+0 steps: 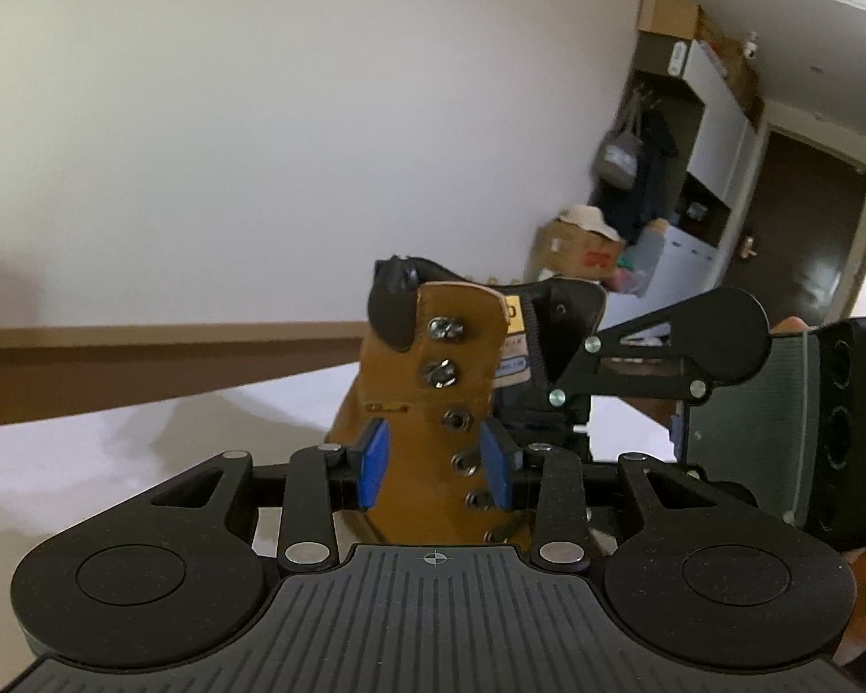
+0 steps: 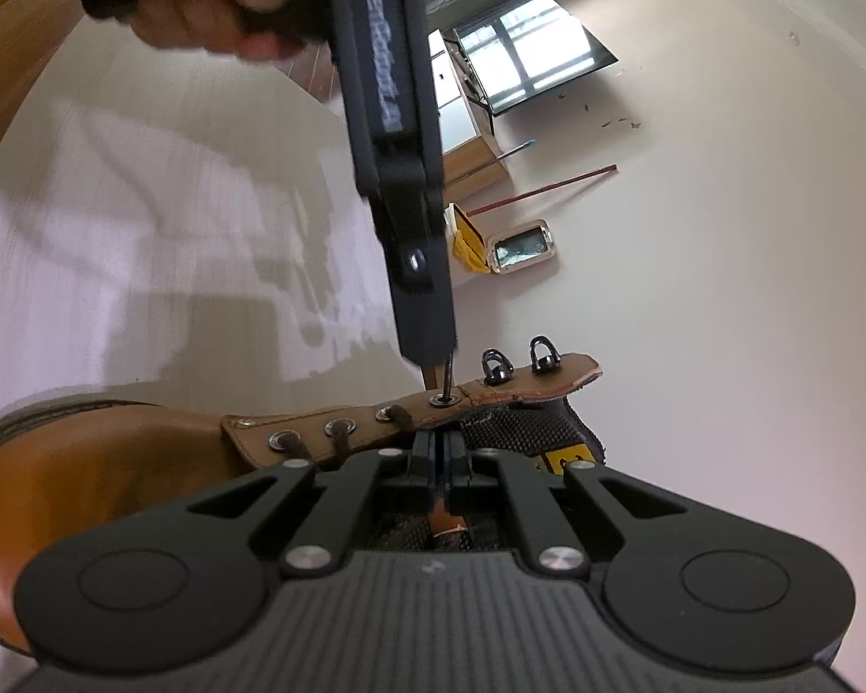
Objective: Lace up shoes with both hands
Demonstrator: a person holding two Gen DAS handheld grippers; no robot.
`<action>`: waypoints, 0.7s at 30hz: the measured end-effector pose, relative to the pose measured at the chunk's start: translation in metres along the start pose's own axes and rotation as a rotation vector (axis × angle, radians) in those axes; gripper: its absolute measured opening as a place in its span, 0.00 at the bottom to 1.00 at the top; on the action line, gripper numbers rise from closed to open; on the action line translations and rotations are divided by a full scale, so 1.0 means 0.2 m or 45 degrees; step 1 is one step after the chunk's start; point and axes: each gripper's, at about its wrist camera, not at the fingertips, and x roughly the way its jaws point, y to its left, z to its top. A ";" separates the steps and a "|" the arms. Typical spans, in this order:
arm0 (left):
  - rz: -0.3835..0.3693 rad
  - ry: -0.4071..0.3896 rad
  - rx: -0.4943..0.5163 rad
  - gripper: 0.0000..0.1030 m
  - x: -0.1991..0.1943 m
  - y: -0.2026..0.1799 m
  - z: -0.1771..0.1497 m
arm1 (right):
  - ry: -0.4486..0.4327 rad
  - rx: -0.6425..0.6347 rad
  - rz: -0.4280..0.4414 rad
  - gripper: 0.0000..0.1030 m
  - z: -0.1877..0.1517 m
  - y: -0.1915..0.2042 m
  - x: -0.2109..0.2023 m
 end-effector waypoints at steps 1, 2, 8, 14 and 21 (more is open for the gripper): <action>-0.008 -0.002 -0.007 0.26 0.01 0.00 -0.01 | -0.001 -0.001 -0.001 0.04 0.00 0.00 0.00; -0.016 -0.007 -0.014 0.25 0.02 0.01 -0.01 | -0.004 0.001 -0.002 0.04 0.00 0.00 0.00; -0.063 -0.014 -0.041 0.02 0.04 0.03 -0.02 | -0.010 0.013 -0.004 0.04 -0.03 0.00 0.02; 0.059 -0.083 -0.022 0.02 -0.10 0.01 -0.03 | -0.073 0.116 -0.053 0.06 -0.07 -0.02 -0.08; 0.523 -0.160 -0.053 0.02 -0.58 0.16 -0.10 | -0.085 0.329 -0.191 0.24 -0.24 -0.08 -0.36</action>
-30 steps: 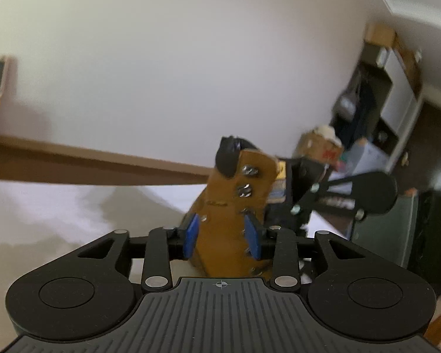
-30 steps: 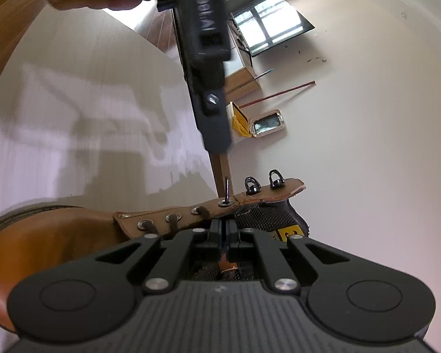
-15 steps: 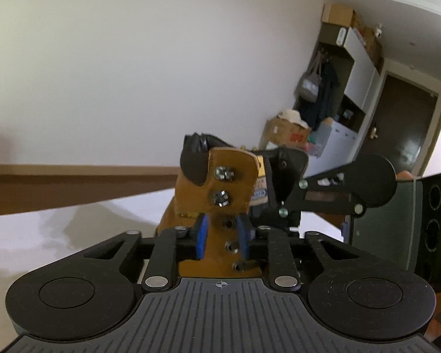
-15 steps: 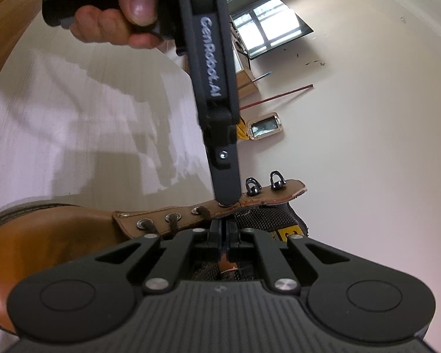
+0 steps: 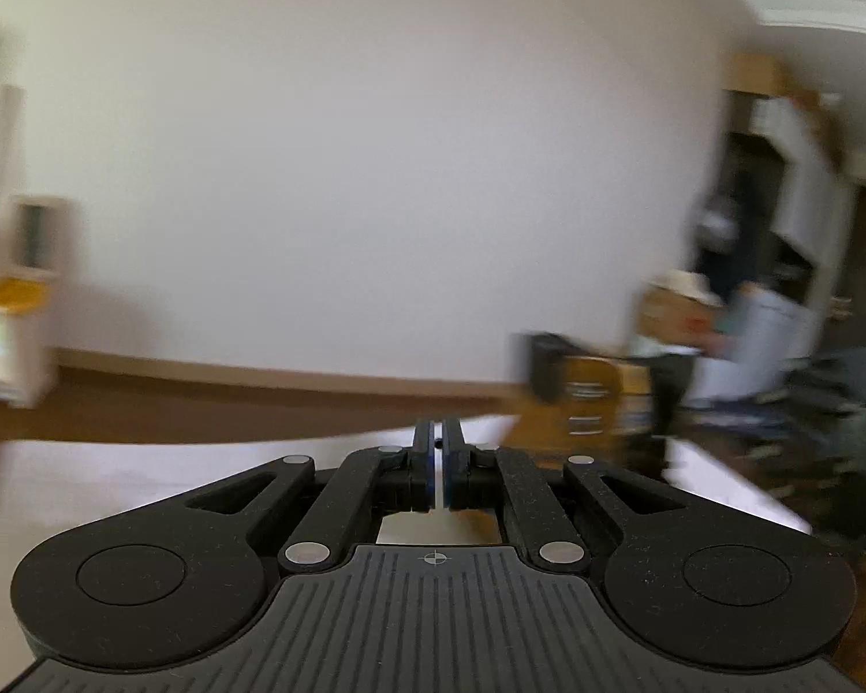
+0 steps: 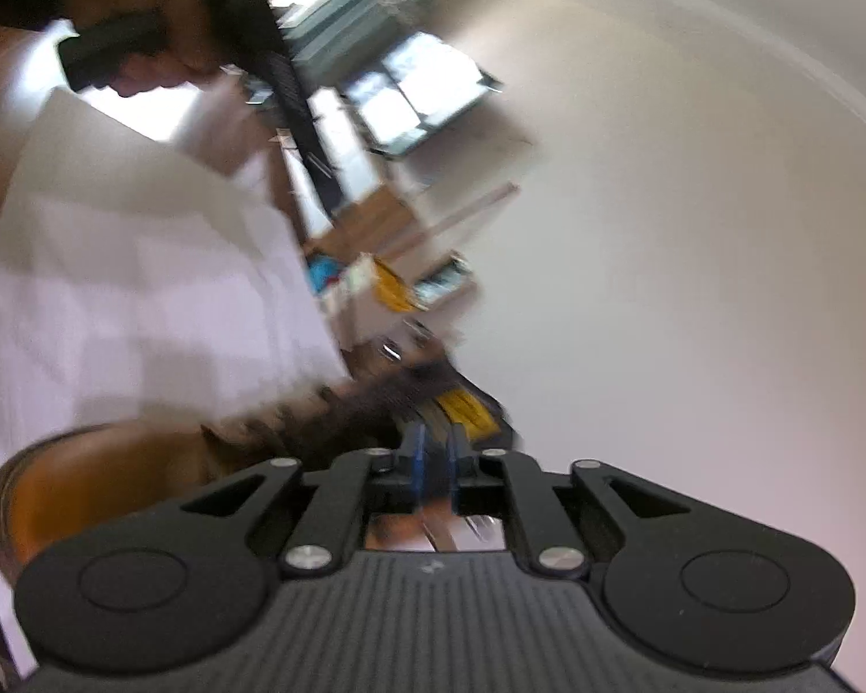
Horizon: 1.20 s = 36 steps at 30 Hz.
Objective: Lace up shoes with both hands
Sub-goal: 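Release the boot with both grippers and pull them back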
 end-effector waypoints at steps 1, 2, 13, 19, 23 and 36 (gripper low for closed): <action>0.085 0.013 0.000 0.02 -0.06 0.06 -0.02 | 0.042 0.052 -0.019 0.24 -0.04 -0.02 -0.04; 0.124 0.025 0.001 0.02 -0.09 0.08 -0.04 | 0.063 0.075 -0.026 0.24 -0.06 -0.03 -0.05; 0.387 0.241 0.009 0.03 -0.32 0.19 -0.39 | 0.250 0.561 0.215 0.24 -0.29 -0.02 -0.16; 0.426 0.296 0.045 0.14 -0.37 0.17 -0.46 | 0.288 0.781 0.289 0.24 -0.42 -0.03 -0.31; 0.456 0.284 0.029 0.19 -0.39 0.15 -0.46 | 0.316 0.839 0.369 0.26 -0.47 0.00 -0.38; 0.273 0.186 0.131 0.39 -0.36 -0.16 -0.40 | 0.360 0.949 0.535 0.16 -0.51 0.19 -0.33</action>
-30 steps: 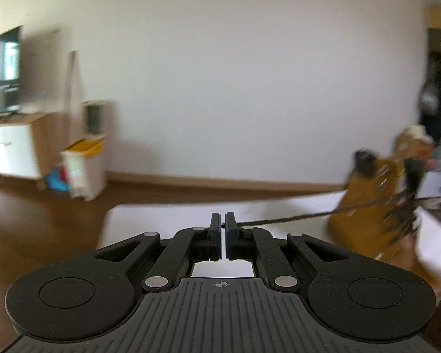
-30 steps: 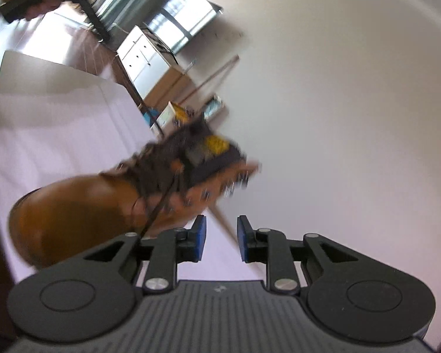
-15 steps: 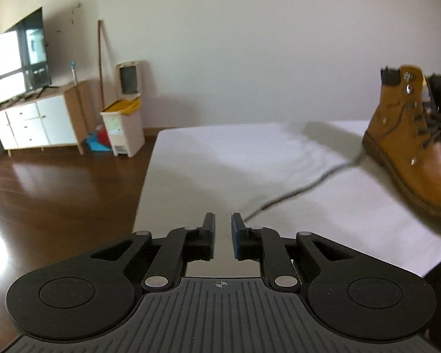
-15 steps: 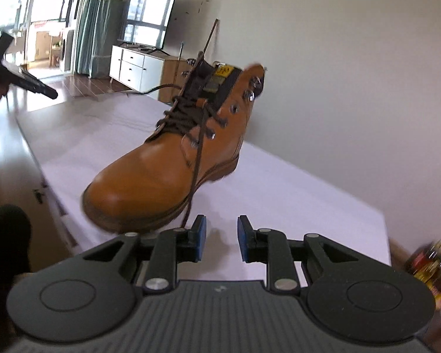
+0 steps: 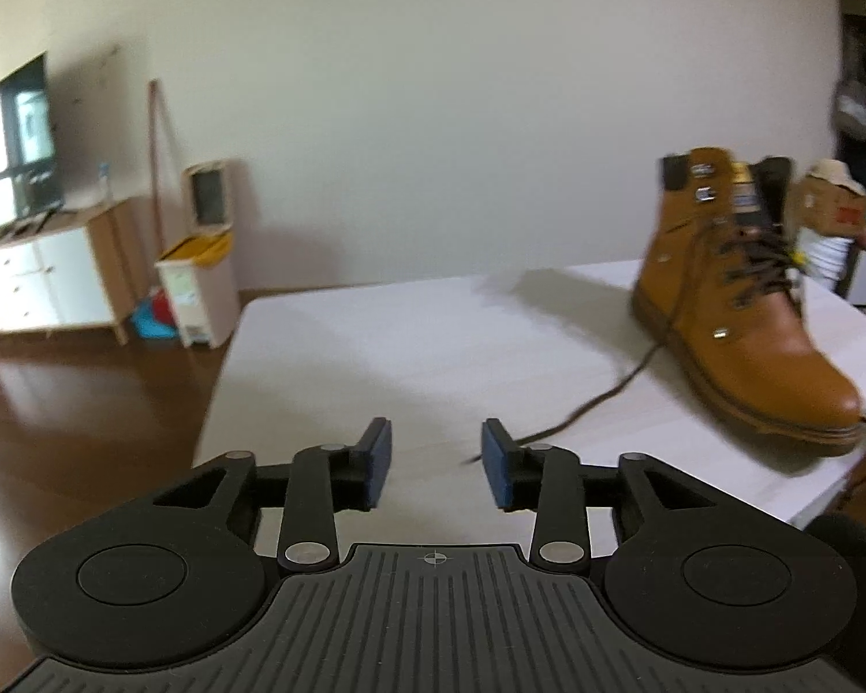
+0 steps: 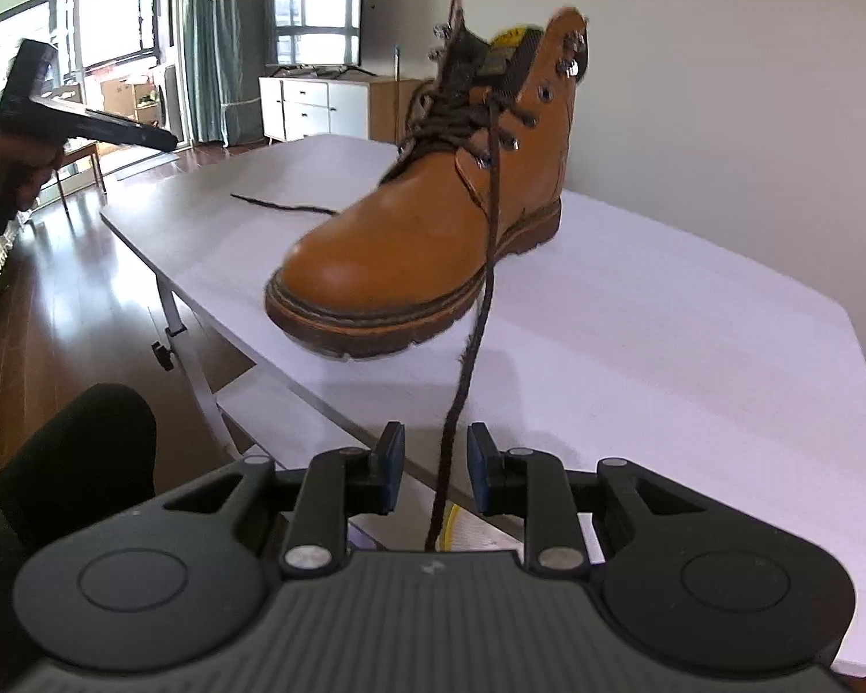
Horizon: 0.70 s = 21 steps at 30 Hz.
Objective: Lace up shoes with both hands
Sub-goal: 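Release the boot with both grippers and pull them back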
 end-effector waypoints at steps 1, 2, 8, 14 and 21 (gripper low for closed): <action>-0.018 -0.005 0.005 0.39 0.00 -0.02 0.01 | 0.008 0.009 0.014 0.10 0.00 -0.01 0.02; -0.036 -0.011 0.012 0.39 0.00 -0.04 0.02 | 0.012 0.015 0.018 0.04 0.00 -0.01 0.03; -0.146 -0.048 0.114 0.51 0.04 -0.23 0.06 | -0.039 0.034 -0.020 0.04 0.10 -0.14 0.03; -0.214 -0.047 0.134 0.51 0.10 -0.37 0.08 | -0.060 -0.012 -0.069 0.04 0.29 -0.36 0.17; -0.265 -0.055 0.164 0.52 0.13 -0.45 0.11 | -0.109 0.013 -0.086 0.21 0.37 -0.49 0.28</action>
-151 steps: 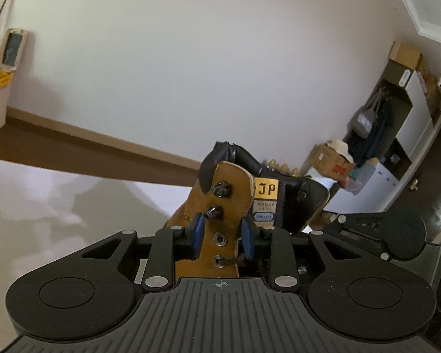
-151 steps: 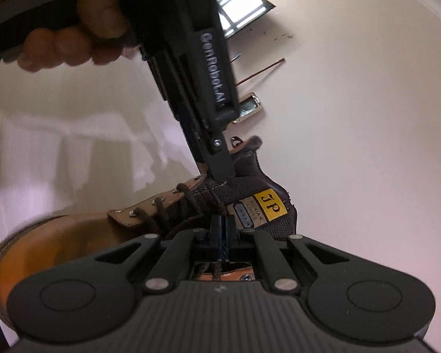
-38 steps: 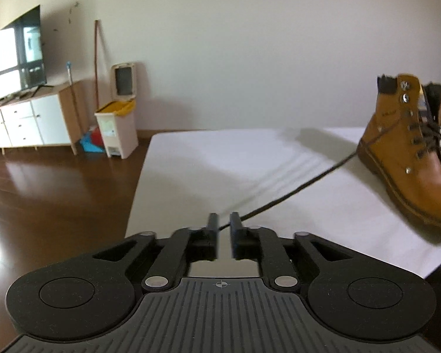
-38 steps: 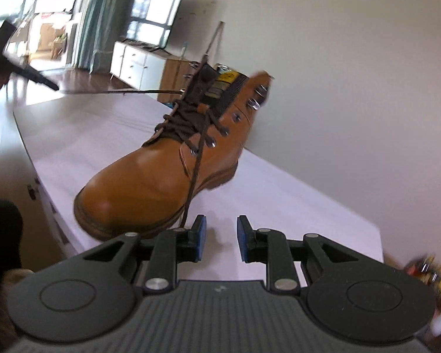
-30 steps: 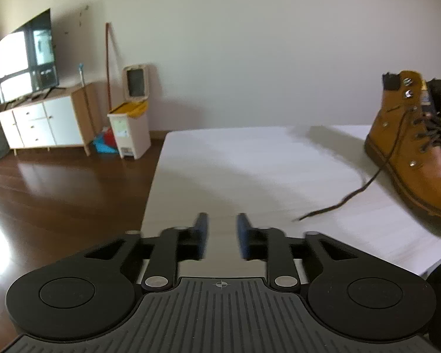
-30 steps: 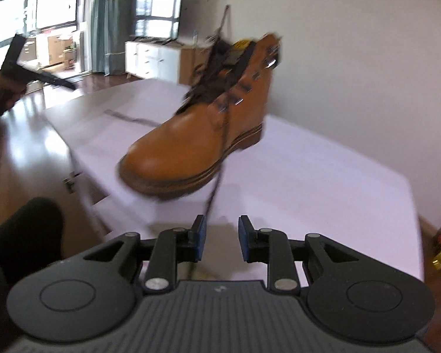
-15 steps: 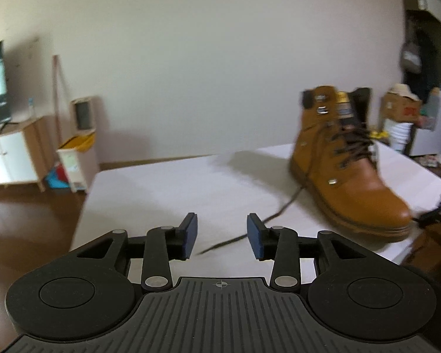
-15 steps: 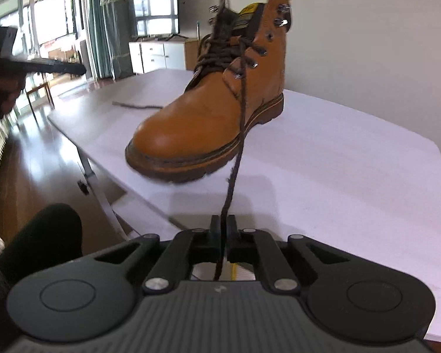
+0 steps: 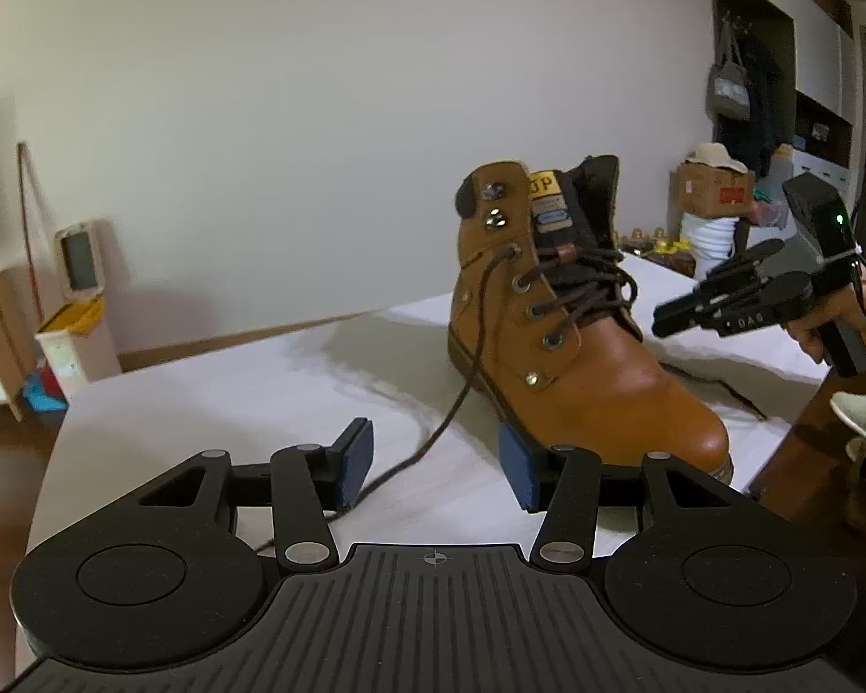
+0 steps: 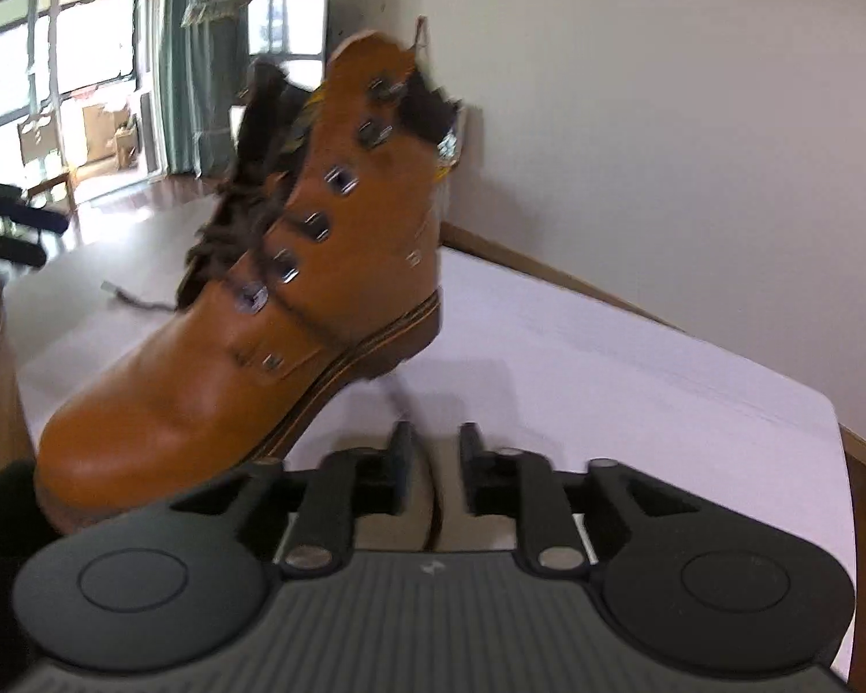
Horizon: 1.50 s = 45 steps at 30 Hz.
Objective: Lace up shoes with both hands
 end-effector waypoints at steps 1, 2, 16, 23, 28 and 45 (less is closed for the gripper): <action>-0.002 -0.004 0.002 0.53 0.00 0.00 0.00 | -0.001 0.015 -0.026 0.21 -0.02 -0.01 -0.03; -0.010 -0.011 0.005 0.54 0.01 0.00 0.01 | 0.001 0.027 -0.040 0.21 -0.03 -0.01 -0.06; -0.120 -0.041 0.131 0.63 0.07 -0.14 0.12 | 0.099 0.261 -0.153 0.27 -0.38 0.24 -0.27; -0.185 -0.060 0.249 0.63 0.07 -0.23 0.16 | 0.096 0.228 -0.221 0.04 -0.38 0.30 -0.27; -0.345 -0.098 0.489 0.62 0.09 -0.38 0.22 | 0.129 0.078 -0.144 0.02 -0.35 0.29 -0.31; -0.880 -0.165 1.265 0.31 0.28 -0.85 0.28 | 0.029 -0.416 0.207 0.02 0.01 0.40 -0.74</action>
